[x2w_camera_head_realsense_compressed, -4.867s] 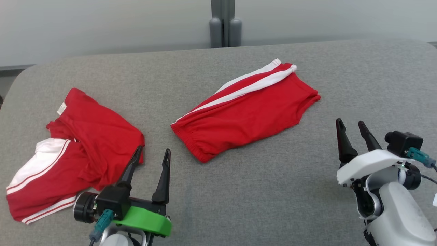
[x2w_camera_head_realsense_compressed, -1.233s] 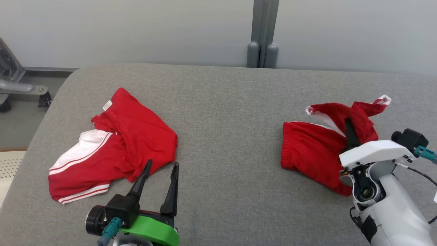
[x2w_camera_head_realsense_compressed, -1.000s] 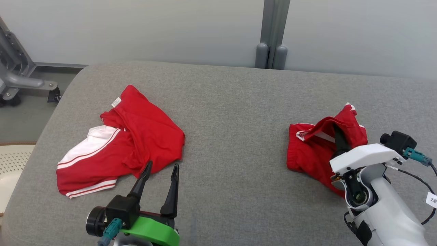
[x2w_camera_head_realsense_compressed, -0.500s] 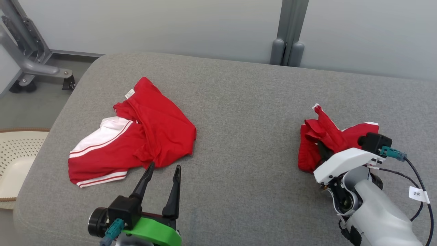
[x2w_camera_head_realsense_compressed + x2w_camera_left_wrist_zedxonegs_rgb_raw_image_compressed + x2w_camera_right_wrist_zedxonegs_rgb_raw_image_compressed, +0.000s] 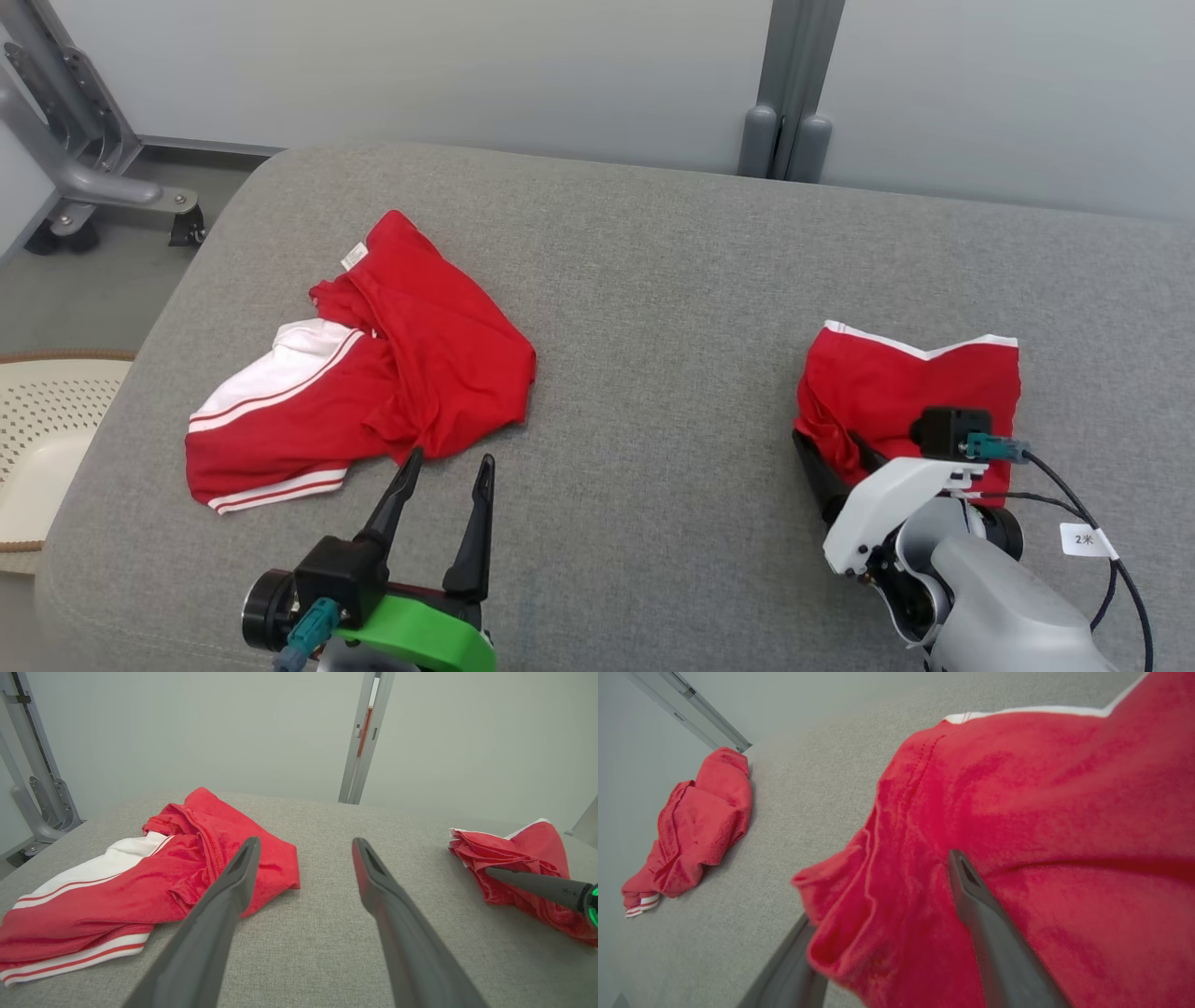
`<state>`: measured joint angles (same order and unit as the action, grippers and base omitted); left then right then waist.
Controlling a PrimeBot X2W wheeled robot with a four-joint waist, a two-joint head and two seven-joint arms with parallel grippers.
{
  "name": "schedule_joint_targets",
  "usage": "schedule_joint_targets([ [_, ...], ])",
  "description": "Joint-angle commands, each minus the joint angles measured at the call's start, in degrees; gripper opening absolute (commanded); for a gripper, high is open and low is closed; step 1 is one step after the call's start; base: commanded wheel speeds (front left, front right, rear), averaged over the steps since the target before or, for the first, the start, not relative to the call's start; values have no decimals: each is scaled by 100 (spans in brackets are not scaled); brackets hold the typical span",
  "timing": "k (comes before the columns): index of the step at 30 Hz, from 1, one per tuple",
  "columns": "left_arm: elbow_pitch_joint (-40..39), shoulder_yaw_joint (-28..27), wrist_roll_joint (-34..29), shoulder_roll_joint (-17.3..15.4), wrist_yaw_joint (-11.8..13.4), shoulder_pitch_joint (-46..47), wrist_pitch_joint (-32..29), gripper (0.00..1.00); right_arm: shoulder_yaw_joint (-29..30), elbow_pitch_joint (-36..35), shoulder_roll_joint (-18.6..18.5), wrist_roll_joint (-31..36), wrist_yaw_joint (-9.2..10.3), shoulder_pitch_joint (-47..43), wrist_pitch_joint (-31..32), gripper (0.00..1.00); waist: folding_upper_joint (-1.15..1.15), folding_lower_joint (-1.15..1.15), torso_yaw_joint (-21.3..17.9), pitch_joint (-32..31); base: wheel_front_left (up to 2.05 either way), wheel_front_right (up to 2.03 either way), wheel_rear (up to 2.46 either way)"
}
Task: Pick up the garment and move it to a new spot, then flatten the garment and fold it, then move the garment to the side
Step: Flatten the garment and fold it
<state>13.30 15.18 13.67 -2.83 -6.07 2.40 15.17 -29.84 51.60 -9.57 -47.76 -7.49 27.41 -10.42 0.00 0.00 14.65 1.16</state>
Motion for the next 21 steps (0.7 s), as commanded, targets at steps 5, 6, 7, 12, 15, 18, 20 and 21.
schedule_joint_targets([
  [5,14,-25,15,-14,18,-132,-4,100,-467,188,-38,275,0,51,60,100,0,0,-103,-60,0,0,0],
  [6,18,-36,9,-14,20,-142,-4,100,-603,202,-72,392,-1,75,30,100,0,0,-142,-80,0,0,0],
  [7,16,-43,6,-14,20,-141,-4,100,-671,220,-98,444,0,90,-8,100,0,0,-169,-90,0,0,0],
  [12,-1,-98,-4,-14,30,-187,-4,100,-912,261,-138,600,0,145,-112,100,0,0,-400,-176,0,0,0],
  [15,-29,-147,-1,-14,39,-177,-4,100,-998,153,-159,641,0,189,-188,100,0,0,-556,-208,0,0,0],
  [18,-51,-205,-22,-14,45,-140,-4,100,-1090,-78,-218,596,0,188,-214,100,0,0,-727,-230,0,0,0],
  [20,-73,-259,-27,-14,51,-112,-5,100,-1137,-264,-304,569,0,156,-233,100,0,0,-840,-237,0,0,0],
  [21,-82,-291,-33,-15,54,-98,-4,100,-1147,-348,-342,551,0,134,-239,100,0,0,-892,-242,0,0,0],
])
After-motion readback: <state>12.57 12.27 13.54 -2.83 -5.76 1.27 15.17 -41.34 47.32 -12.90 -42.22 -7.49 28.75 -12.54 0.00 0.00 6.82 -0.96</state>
